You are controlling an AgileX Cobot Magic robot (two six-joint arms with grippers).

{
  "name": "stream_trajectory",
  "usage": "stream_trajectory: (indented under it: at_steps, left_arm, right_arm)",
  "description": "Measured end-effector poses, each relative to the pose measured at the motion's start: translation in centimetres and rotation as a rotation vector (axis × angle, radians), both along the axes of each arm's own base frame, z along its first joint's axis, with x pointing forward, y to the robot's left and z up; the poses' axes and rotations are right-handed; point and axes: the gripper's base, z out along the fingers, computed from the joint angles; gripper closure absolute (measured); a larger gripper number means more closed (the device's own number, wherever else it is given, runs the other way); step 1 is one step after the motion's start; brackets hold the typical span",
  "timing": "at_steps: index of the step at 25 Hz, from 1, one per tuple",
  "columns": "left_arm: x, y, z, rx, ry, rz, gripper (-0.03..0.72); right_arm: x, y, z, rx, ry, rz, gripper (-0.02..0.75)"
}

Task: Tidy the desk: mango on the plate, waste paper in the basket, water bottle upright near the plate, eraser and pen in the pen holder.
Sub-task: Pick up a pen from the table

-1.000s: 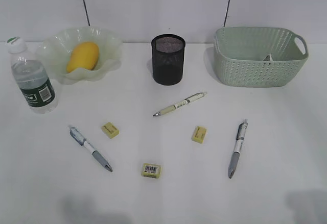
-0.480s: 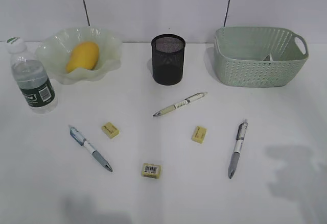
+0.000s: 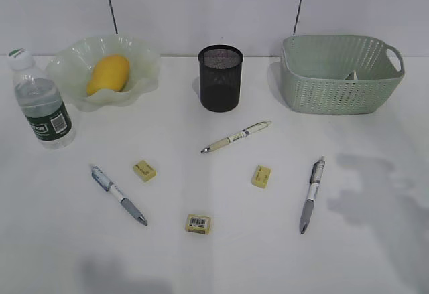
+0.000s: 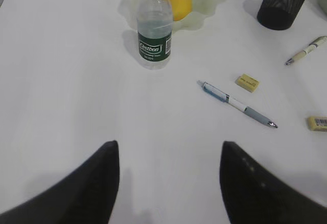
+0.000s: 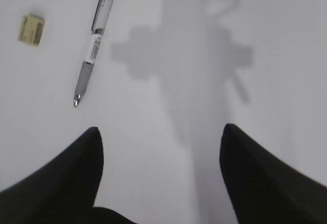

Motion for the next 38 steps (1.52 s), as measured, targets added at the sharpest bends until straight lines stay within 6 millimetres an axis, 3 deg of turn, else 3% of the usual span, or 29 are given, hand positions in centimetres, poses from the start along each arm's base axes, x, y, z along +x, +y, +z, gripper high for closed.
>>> stream_trajectory:
  at_steps: [9, 14, 24, 38]
  left_arm:
    - [0.0, 0.0, 0.0, 0.001, 0.000, 0.001, 0.222]
    - [0.0, 0.0, 0.0, 0.001, 0.000, 0.001, 0.236]
    - [0.0, 0.0, 0.0, 0.001, 0.000, 0.001, 0.263]
    - [0.0, 0.0, 0.0, 0.001, 0.000, 0.001, 0.263]
  right_arm:
    - [5.6, 0.3, -1.5, 0.012, 0.130, -0.133, 0.176]
    - [7.7, 2.4, -2.4, -0.011, 0.162, -0.096, 0.176]
    - [11.0, 7.8, -4.8, -0.030, 0.202, -0.069, 0.207]
    - [13.2, 9.5, -10.1, 0.032, 0.330, -0.132, 0.345]
